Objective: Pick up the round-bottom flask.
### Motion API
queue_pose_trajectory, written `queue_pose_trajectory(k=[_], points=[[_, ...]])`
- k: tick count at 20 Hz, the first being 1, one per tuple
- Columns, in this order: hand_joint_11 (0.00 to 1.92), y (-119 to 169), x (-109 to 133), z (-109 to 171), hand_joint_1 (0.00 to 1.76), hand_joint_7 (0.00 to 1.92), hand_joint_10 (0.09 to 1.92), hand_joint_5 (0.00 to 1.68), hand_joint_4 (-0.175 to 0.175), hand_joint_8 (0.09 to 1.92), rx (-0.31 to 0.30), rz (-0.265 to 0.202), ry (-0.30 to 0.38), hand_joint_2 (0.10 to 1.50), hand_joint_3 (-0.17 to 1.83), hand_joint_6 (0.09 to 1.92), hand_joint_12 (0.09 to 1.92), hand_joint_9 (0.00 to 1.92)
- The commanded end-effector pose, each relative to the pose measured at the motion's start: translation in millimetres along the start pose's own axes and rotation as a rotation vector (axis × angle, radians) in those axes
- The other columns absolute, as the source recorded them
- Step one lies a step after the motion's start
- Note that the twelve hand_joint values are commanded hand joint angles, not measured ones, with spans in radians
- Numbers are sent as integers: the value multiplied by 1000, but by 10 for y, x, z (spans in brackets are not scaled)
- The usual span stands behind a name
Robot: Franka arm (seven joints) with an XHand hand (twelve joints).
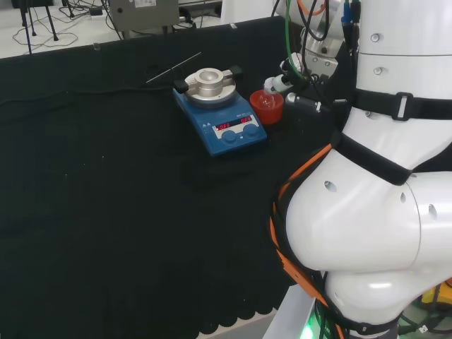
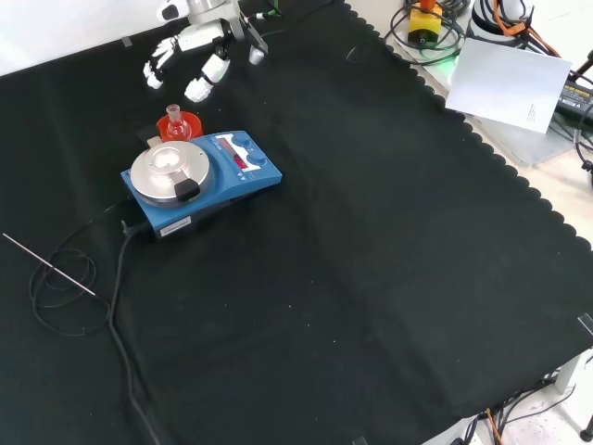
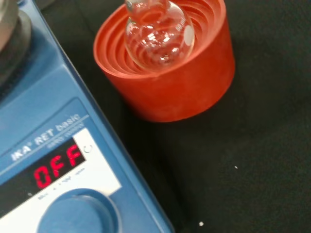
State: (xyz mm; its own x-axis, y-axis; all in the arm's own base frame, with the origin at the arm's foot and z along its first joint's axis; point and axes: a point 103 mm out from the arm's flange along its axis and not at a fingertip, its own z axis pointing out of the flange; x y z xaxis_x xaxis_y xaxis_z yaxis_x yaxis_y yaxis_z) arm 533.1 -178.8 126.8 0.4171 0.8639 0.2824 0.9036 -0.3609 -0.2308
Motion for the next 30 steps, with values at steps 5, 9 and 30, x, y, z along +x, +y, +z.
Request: queue_pose_trajectory(k=[5, 9, 30], points=[[0, 75, 31, 173, 770, 97, 753, 512, -87, 640, -5, -9, -25, 837, 514, 116, 1080, 228], [0, 119, 80, 256, 790, 100, 755, 519, -86, 642, -19, -20, -25, 819, 527, 123, 1083, 229], [0, 266, 122, 427, 870, 128, 755, 522, -93, 657, -63, -53, 1, 777, 631, 615, 1115, 246]])
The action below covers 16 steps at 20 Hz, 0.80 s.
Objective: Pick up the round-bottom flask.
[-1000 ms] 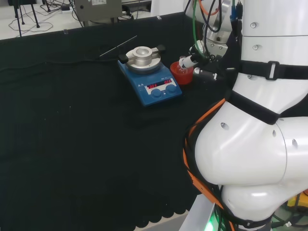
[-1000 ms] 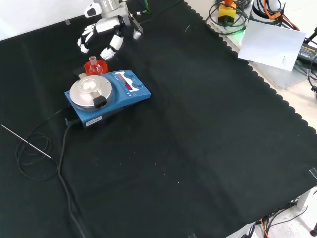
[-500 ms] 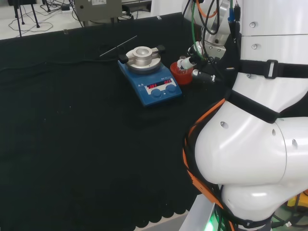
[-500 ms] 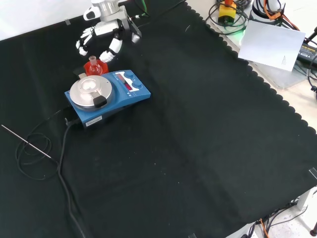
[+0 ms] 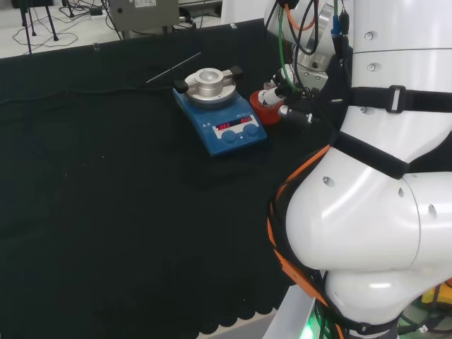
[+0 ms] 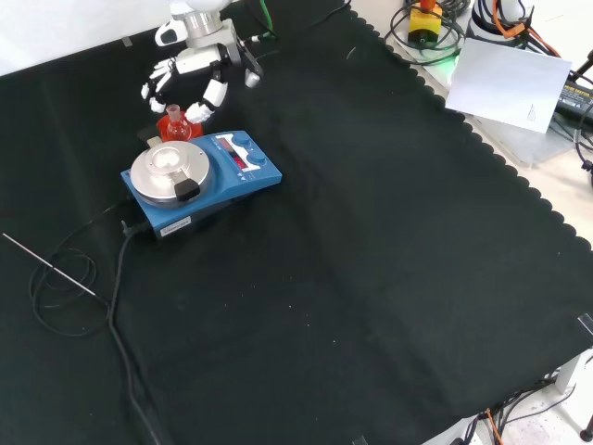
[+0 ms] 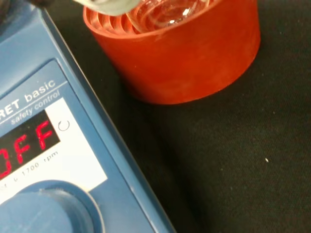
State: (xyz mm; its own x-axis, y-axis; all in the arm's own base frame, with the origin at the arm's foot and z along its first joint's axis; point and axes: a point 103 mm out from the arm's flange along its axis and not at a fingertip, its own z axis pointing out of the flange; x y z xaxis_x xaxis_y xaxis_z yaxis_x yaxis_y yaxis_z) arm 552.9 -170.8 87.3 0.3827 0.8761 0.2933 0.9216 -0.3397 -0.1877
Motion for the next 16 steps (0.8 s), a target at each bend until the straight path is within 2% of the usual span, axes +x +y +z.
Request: queue_pose_trajectory(k=[1, 6, 10, 12, 16], points=[[0, 32, 33, 21, 872, 130, 757, 517, -94, 659, -32, -13, 12, 777, 634, 645, 1118, 248], [0, 41, 92, 47, 861, 136, 760, 502, -94, 665, -45, -24, -19, 774, 644, 704, 1139, 252], [0, 48, 97, 58, 852, 140, 762, 502, -94, 669, -61, -19, -9, 772, 648, 728, 1159, 255], [0, 39, 37, 37, 846, 141, 763, 505, -94, 671, -111, 16, -30, 772, 648, 736, 1165, 258], [0, 56, 89, 57, 836, 145, 765, 510, -95, 675, -98, 19, -35, 776, 644, 755, 1179, 260]])
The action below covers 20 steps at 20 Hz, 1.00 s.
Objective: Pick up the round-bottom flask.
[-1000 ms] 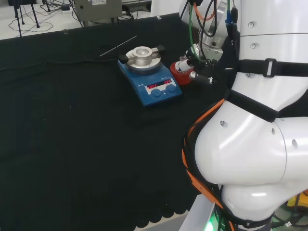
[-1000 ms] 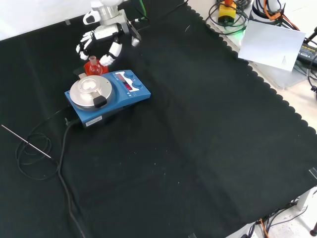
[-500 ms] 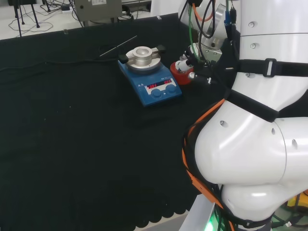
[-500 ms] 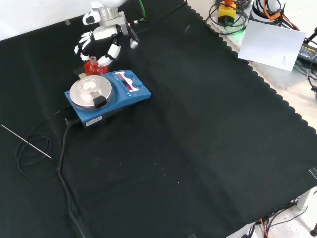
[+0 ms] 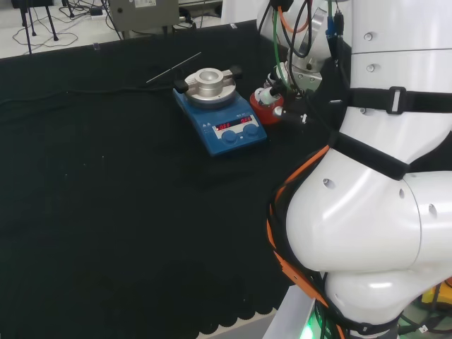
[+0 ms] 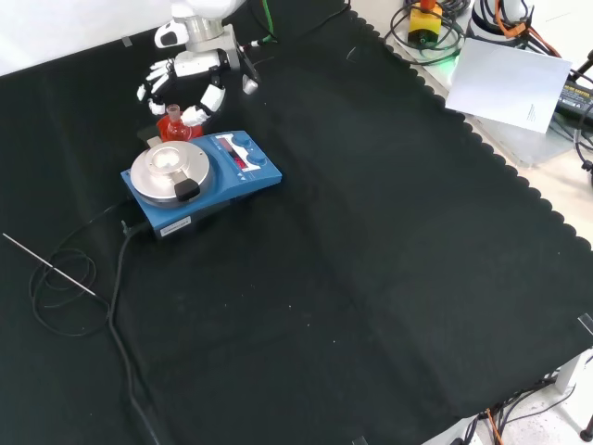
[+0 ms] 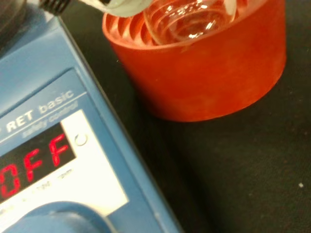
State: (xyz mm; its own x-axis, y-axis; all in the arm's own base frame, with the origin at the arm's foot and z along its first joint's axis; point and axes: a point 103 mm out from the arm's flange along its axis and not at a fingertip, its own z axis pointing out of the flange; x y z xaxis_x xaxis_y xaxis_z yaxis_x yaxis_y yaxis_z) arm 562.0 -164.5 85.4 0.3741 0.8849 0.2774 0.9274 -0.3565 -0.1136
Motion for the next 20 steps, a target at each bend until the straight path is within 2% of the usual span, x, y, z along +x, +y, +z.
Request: queue_pose_trajectory(k=[1, 3, 9, 10, 12, 13, 15, 16, 18, 20], points=[[0, -7, 16, 28, 835, 146, 766, 512, -95, 676, -21, 26, -13, 777, 643, 759, 1183, 261], [0, 6, -66, -14, 833, 147, 767, 515, -95, 677, -18, 23, 15, 779, 640, 766, 1188, 263], [0, 16, -103, -48, 827, 150, 769, 528, -95, 681, -13, 17, 3, 788, 634, 787, 1203, 266], [0, 17, -90, -32, 826, 150, 769, 529, -95, 682, -139, 100, -101, 790, 633, 789, 1204, 266], [0, -27, 58, 33, 825, 151, 769, 532, -95, 683, -110, 75, -86, 792, 632, 794, 1206, 267], [0, 26, -64, -22, 824, 151, 769, 534, -95, 683, -89, 94, -37, 793, 631, 796, 1207, 267], [0, 60, -119, -32, 824, 151, 770, 536, -96, 684, -52, 64, -10, 795, 630, 799, 1208, 267], [0, 70, -141, -33, 824, 151, 770, 537, -96, 684, -70, 112, -77, 795, 629, 801, 1209, 267], [0, 63, -92, -5, 823, 152, 770, 542, -96, 685, -60, 94, -83, 797, 628, 806, 1211, 268], [0, 31, 70, 45, 823, 152, 771, 545, -96, 685, -51, 68, -63, 798, 626, 811, 1213, 268]])
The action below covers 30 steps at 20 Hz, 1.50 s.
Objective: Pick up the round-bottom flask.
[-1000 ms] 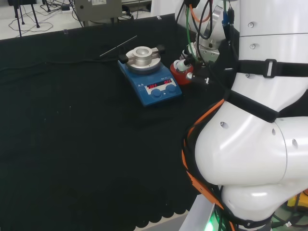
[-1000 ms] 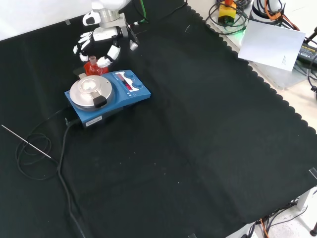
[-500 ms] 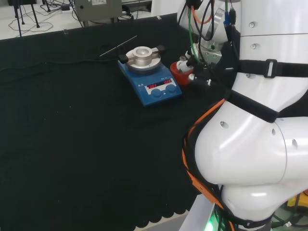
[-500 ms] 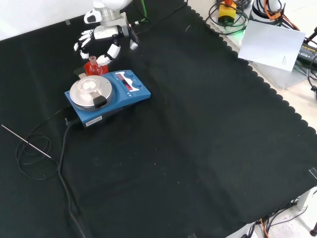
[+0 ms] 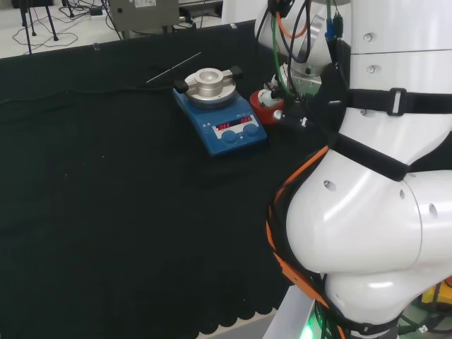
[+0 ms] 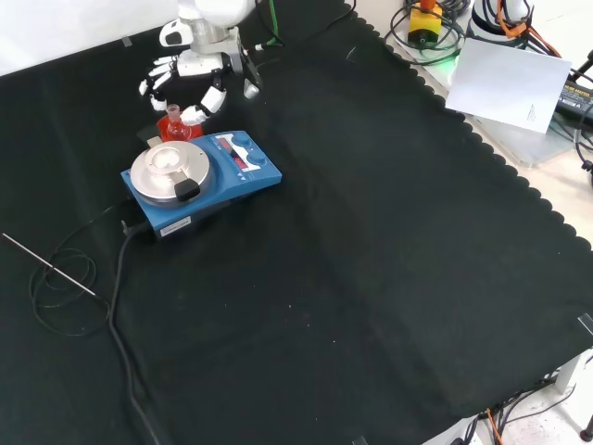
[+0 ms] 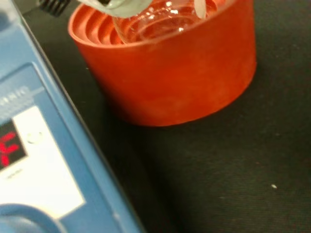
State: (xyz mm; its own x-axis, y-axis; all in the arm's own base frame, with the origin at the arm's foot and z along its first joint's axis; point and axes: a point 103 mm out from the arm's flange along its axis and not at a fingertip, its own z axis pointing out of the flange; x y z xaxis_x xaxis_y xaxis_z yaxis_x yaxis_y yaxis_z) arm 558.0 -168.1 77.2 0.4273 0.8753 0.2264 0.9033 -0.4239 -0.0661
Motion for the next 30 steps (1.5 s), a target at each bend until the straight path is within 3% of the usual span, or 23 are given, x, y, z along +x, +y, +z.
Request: queue_pose_trajectory(k=[1, 3, 5, 11, 17, 27, 29, 30], points=[[0, 23, 188, -12, 822, 152, 771, 546, -96, 686, 15, 3, -8, 798, 625, 812, 1214, 268], [0, 11, 239, 0, 822, 152, 771, 551, -96, 686, 27, -10, 7, 800, 624, 818, 1216, 268], [0, 55, 50, -69, 821, 153, 772, 556, -96, 687, 37, -24, 51, 801, 623, 823, 1218, 268], [0, 67, 40, -84, 817, 153, 773, 565, -97, 688, 42, -42, 59, 806, 620, 834, 1222, 268], [0, 57, 106, -86, 816, 158, 775, 604, -102, 692, 41, -69, 41, 817, 619, 857, 1228, 271], [0, 68, 100, -91, 827, 174, 780, 784, -118, 702, 23, -55, 13, 865, 613, 936, 1260, 296], [0, 66, 135, -78, 916, 178, 786, 810, 31, 719, 17, -57, 8, 1014, 360, 1156, 1286, 307], [0, 67, 152, -76, 939, 182, 785, 812, 70, 724, 13, -58, 6, 1076, 247, 1216, 1299, 316]])
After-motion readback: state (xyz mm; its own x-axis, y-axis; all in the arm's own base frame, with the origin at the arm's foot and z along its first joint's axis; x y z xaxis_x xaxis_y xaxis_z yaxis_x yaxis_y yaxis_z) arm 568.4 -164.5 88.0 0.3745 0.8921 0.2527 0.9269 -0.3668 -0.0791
